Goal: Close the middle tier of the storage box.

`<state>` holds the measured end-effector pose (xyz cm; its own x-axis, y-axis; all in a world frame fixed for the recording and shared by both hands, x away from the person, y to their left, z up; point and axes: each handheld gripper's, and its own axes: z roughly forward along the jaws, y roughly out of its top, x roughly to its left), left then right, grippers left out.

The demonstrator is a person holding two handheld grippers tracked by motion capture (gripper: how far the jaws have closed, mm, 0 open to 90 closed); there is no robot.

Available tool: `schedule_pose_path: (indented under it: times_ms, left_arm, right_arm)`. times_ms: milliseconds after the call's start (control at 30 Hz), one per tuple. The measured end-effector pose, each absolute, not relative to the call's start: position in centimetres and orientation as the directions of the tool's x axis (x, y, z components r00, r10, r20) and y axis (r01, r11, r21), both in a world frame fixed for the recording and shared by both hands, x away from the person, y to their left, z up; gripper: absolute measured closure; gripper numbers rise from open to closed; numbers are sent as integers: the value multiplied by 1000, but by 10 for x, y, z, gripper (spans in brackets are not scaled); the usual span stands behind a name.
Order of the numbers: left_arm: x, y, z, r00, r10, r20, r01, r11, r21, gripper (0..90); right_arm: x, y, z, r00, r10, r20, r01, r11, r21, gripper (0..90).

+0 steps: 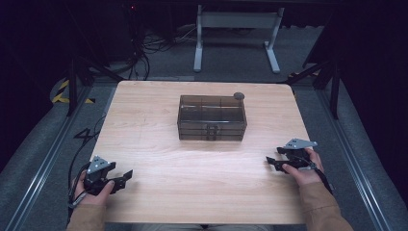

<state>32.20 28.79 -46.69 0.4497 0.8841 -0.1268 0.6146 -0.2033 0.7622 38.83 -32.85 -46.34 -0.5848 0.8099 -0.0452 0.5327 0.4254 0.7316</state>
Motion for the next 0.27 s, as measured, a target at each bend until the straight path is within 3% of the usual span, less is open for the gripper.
schedule_pose_path:
  times_ms: [267]
  left_arm:
    - [323,288,-468,452,883,-128,615,-205,762,249]
  right_arm:
    - [388,-328,-463,-584,810,-46,528,423,736,360]
